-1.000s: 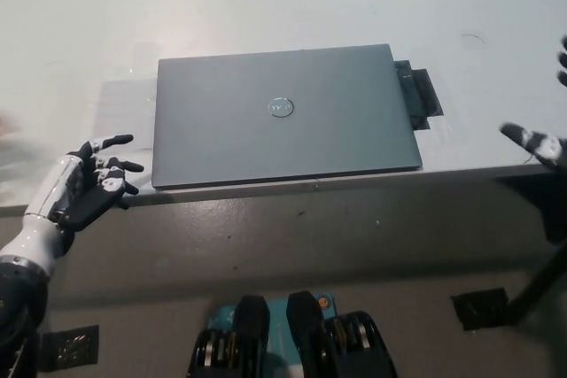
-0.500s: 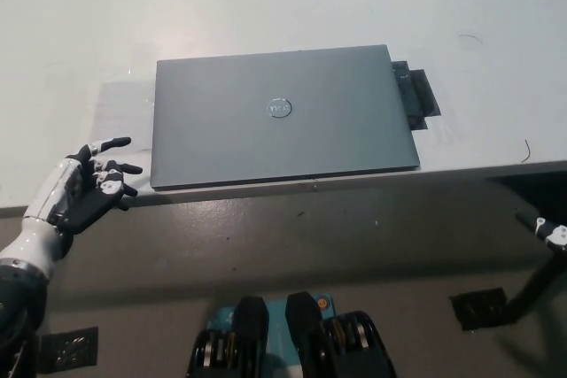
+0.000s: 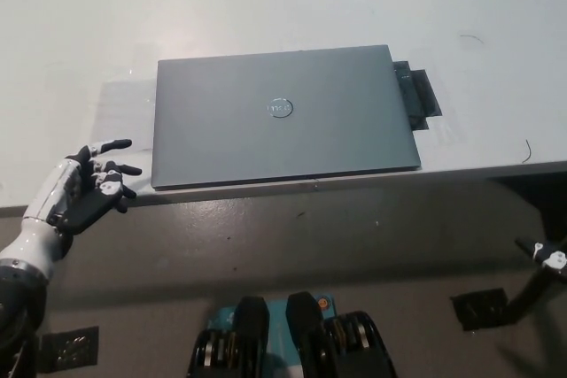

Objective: The robot uses its right hand to push down on the lid of a laptop kept in the middle of the desk to close it

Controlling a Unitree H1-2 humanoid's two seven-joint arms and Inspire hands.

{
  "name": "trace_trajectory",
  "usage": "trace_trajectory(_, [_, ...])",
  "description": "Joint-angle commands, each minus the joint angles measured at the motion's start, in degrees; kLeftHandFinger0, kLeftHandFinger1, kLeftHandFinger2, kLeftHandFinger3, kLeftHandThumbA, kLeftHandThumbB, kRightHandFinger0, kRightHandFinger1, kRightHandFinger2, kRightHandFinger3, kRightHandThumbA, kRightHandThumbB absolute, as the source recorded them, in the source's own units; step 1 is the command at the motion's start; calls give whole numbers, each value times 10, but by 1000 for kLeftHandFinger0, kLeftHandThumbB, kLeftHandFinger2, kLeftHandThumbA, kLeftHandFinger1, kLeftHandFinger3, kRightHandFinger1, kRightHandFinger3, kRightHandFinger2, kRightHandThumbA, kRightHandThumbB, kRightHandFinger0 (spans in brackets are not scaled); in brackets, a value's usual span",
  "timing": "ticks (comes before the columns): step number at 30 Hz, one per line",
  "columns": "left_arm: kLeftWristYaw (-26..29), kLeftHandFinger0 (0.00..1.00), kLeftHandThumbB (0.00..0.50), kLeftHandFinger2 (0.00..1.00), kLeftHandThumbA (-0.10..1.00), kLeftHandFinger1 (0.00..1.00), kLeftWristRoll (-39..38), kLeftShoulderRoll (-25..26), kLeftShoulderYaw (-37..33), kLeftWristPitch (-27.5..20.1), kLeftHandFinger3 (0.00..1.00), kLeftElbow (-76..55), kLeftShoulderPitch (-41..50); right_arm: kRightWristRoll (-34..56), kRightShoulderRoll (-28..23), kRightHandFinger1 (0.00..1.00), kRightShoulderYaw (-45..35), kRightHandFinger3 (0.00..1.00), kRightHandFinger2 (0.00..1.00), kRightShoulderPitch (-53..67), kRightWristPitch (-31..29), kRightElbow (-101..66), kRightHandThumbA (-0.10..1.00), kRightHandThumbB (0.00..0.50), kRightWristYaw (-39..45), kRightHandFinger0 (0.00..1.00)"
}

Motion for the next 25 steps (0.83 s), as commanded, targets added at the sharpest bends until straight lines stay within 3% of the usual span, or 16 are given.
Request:
trace_trajectory(1, [7, 377, 0, 543, 132, 418, 4, 1, 6, -6, 747, -4, -2, 11, -2, 1000, 1, 1000, 1000, -5, -26, -2, 1000, 284, -6, 1000])
trace_trajectory(11, [10, 419, 0, 552, 153, 443, 1, -5, 11, -10, 750, -4, 7, 13, -11, 1000, 1, 1000, 1000, -15, -18, -1, 1000, 246, -4, 1000])
trace_trajectory(16, [11, 446, 0, 569, 158, 466, 2, -5, 13, -12, 756, -6, 13, 2, -19, 1000, 7, 1000, 1000, -17, -22, 0, 1000, 282, -3, 1000])
trace_trajectory(21, [9, 467, 0, 580, 165, 479, -1, -5, 14, -12, 767, -9, 15, 1, -20, 1000, 8, 1000, 1000, -19, -22, -3, 1000, 248, -6, 1000])
trace_trajectory(25, [8, 481, 0, 596, 173, 491, -2, -4, 14, -8, 779, -11, 15, -5, -22, 1000, 11, 1000, 1000, -19, -25, -2, 1000, 259, -8, 1000])
